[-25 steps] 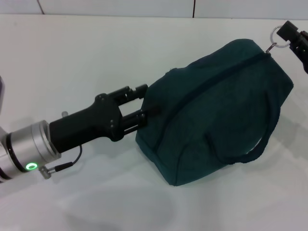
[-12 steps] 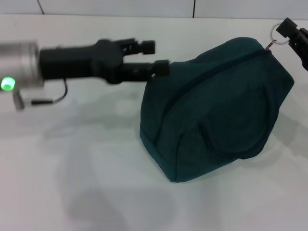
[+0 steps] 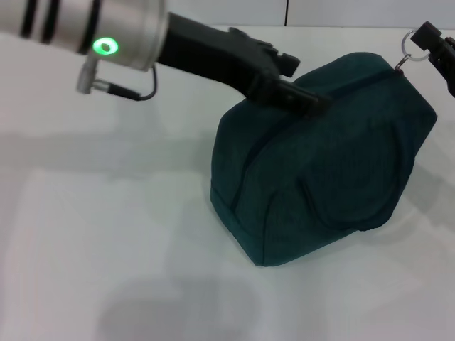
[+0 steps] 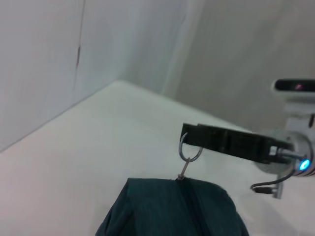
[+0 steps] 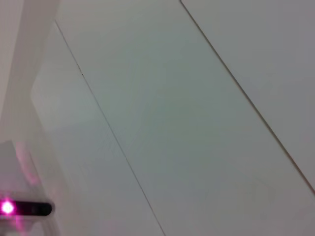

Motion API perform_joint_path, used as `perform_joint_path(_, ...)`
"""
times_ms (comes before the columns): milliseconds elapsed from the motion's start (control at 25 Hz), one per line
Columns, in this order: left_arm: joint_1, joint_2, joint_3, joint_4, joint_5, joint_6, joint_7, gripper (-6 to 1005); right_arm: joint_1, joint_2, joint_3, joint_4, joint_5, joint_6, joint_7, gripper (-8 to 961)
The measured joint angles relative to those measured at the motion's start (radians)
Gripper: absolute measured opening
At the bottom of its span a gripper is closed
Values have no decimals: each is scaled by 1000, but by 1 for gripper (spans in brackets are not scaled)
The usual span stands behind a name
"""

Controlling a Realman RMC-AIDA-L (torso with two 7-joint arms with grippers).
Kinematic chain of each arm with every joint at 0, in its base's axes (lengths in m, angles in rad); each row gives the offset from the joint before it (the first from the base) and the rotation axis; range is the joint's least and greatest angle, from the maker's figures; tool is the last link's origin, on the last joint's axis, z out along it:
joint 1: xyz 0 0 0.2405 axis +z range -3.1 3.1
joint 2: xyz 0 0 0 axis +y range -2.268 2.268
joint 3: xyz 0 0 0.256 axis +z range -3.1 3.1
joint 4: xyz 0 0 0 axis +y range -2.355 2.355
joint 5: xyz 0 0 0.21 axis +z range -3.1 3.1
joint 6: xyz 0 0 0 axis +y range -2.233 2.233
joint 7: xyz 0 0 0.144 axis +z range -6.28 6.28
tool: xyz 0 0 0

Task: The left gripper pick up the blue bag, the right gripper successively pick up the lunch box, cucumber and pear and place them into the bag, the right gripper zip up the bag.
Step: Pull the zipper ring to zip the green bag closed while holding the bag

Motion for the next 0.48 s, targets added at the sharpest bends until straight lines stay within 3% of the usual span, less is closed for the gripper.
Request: perform_joint_path(480,-49,-1,141,26,116,-73,-88,862,3,0,-4,1,1,1,0,18)
